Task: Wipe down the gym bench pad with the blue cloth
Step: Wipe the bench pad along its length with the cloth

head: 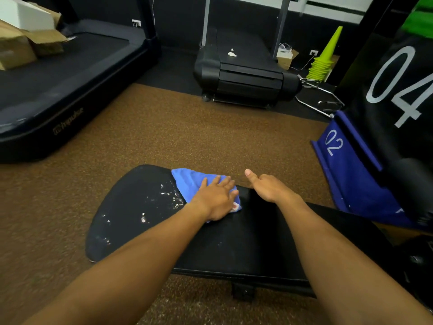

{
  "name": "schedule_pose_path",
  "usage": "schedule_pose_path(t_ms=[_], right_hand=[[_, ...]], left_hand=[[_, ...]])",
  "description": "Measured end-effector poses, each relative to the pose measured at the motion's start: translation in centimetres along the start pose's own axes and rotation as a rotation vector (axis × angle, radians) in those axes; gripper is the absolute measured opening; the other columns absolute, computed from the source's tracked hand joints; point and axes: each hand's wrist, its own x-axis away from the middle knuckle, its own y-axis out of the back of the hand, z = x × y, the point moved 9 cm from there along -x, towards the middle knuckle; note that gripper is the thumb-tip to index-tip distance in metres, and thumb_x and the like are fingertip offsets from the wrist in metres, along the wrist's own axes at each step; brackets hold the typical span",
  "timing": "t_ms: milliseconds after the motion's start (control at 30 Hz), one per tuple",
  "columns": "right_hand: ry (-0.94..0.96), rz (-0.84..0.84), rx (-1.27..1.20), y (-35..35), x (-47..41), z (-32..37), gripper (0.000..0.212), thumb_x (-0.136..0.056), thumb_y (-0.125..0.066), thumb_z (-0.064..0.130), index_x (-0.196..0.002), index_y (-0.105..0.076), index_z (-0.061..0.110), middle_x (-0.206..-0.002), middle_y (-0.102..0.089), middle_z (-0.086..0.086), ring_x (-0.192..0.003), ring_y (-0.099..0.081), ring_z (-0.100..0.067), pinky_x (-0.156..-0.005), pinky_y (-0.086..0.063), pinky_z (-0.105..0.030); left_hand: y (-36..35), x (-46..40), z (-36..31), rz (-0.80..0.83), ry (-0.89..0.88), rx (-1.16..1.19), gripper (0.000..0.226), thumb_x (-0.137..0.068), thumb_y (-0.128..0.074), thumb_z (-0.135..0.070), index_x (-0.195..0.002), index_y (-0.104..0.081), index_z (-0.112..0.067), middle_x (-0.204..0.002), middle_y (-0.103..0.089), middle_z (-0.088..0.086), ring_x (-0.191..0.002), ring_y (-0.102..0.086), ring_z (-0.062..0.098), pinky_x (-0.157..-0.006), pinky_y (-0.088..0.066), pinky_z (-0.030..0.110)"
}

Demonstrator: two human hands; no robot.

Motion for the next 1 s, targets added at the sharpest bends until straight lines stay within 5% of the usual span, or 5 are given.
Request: schedule_pose_path(t_ms=[133, 233, 400, 667, 1000], right_hand=[[0.002, -0.003, 0.044, 0.0, -0.4, 0.4, 0.096, -0.089, -0.017, 0.078, -0.130, -0.062, 0.004, -0.142, -0.053, -0.020, -0.133, -0.049, -0.030, -0.110, -0.035, -0.039], [0.001, 0.002, 0.039, 0.0, -0.3, 0.7, 0.092, -0.094, -0.019, 0.073, -0.137, -0.053, 0.000, -0.147, -0.046, -0.022, -0.136, -0.044, -0.032, -0.111, -0.033, -0.039], [-0.024, -0.009, 0.034, -0.1, 0.1, 1.0, 0.089, -0.095, -0.021, 0.071, -0.143, -0.045, 0.000, -0.153, -0.038, -0.021, -0.141, -0.037, -0.032, -0.112, -0.029, -0.040], [-0.027, -0.031, 0.047, -0.4, 0.4, 0.8, 0.089, -0.095, -0.022, 0.072, -0.143, -0.044, 0.000, -0.152, -0.040, -0.021, -0.140, -0.038, -0.033, -0.112, -0.030, -0.041], [-0.056, -0.022, 0.069, -0.5, 1.3, 0.9, 0.090, -0.093, -0.021, 0.074, -0.144, -0.045, 0.003, -0.153, -0.039, -0.019, -0.140, -0.038, -0.034, -0.114, -0.030, -0.044]], left_hand=[[-0.7, 2.0, -2.5, 0.031, -0.082, 0.253, 0.056, -0.108, -0.021, -0.046, -0.159, -0.022, -0.025, -0.170, -0.007, -0.005, -0.156, 0.001, 0.019, -0.123, 0.004, 0.050], [0.6, 2.8, -1.3, -0.076, -0.028, 0.536, 0.058, -0.106, -0.025, -0.051, -0.157, -0.029, -0.023, -0.167, -0.023, -0.001, -0.154, -0.014, 0.016, -0.125, -0.007, 0.039], [-1.4, 2.8, 1.8, -0.160, 0.206, 0.119, 0.071, -0.105, -0.022, -0.049, -0.160, -0.005, -0.007, -0.169, 0.002, 0.011, -0.156, 0.008, 0.025, -0.123, 0.005, 0.044], [-0.6, 0.1, 3.1, -0.180, 0.220, 0.096, 0.078, -0.099, -0.018, -0.063, -0.161, -0.013, -0.015, -0.169, -0.009, 0.008, -0.156, 0.003, 0.024, -0.122, 0.006, 0.048], [-1.1, 3.0, 3.0, -0.146, 0.144, 0.028, 0.057, -0.108, -0.013, -0.036, -0.161, -0.004, -0.019, -0.170, 0.003, 0.000, -0.156, 0.004, 0.020, -0.123, 0.001, 0.047]])
